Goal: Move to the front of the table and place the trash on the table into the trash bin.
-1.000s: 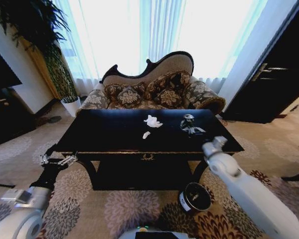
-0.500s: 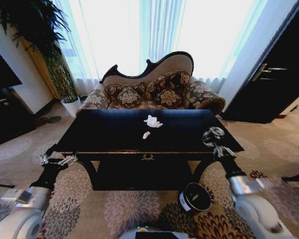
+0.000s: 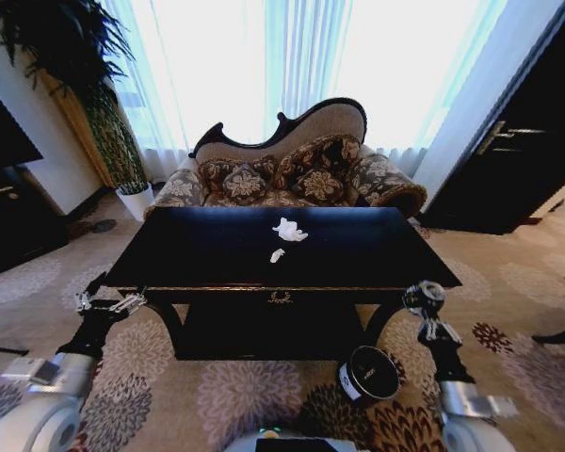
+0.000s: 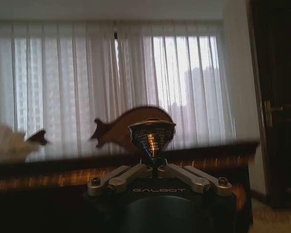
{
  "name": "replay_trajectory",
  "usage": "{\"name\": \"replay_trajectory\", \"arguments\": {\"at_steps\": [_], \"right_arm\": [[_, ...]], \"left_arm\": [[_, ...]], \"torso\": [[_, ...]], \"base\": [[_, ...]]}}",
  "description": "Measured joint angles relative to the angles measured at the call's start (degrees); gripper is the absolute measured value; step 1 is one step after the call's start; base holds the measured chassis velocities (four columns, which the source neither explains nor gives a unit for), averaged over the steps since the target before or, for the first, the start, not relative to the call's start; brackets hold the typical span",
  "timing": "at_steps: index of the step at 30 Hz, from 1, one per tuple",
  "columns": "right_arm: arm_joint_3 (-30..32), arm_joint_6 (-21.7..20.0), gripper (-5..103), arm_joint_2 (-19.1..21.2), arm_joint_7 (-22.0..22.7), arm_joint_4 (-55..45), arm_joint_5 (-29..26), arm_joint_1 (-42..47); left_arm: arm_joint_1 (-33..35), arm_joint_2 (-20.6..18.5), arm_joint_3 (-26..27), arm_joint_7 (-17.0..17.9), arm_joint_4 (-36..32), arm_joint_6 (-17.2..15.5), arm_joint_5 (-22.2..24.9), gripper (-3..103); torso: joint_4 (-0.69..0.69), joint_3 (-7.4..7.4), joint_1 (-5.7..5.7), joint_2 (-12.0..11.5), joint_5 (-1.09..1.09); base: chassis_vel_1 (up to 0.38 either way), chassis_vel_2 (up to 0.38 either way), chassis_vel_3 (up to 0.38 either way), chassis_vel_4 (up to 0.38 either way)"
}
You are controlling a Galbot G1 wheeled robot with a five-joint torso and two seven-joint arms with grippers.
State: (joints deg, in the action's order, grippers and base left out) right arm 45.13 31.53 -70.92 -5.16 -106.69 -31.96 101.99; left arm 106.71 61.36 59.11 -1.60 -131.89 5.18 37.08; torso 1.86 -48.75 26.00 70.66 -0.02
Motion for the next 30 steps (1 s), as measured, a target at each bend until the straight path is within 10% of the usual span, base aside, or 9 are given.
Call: {"name": "replay_trajectory", "arguments": {"at_steps": [30], "right_arm": [[-17.07, 3.55, 0, 1.89, 7.76, 58.19, 14.72, -27.11]], "left_arm": [[0.0, 0.0, 0.0, 0.01, 0.01, 0.0, 0.0, 100]], "torso": [[0.01, 0.0, 0.0, -0.01, 0.02]], "base": [[0.0, 0.0, 0.0, 0.0]]}}
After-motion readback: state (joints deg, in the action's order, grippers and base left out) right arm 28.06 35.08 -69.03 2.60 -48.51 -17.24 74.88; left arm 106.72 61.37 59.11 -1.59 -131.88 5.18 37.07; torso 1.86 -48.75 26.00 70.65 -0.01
